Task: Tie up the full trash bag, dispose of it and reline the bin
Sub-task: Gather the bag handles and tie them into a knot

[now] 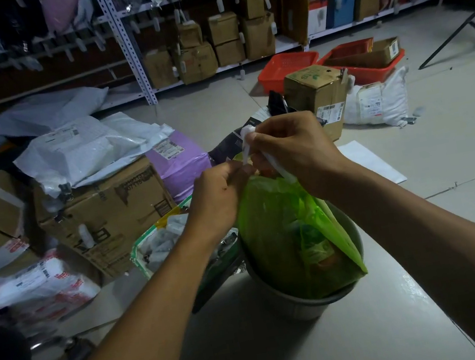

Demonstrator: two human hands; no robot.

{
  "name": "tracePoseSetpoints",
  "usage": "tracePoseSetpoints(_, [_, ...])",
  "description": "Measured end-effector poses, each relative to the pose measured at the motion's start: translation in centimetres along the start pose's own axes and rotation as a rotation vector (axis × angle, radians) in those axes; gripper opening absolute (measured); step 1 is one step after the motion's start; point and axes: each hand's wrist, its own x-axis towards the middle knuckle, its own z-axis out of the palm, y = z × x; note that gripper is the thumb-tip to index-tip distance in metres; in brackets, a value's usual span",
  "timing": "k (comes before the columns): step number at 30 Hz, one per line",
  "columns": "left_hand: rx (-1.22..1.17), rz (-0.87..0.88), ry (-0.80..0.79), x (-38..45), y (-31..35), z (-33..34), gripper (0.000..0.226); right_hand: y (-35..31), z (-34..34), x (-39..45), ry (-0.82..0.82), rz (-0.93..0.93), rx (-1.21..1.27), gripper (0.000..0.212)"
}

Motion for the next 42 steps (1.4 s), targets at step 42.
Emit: tracePoseSetpoints(42, [-0.101, -0.112, -0.176, 1.9, 1.2, -0.3, 0.037, -0.4, -0.3, 0.6, -0.121, -0.018, 0.050, 0.042])
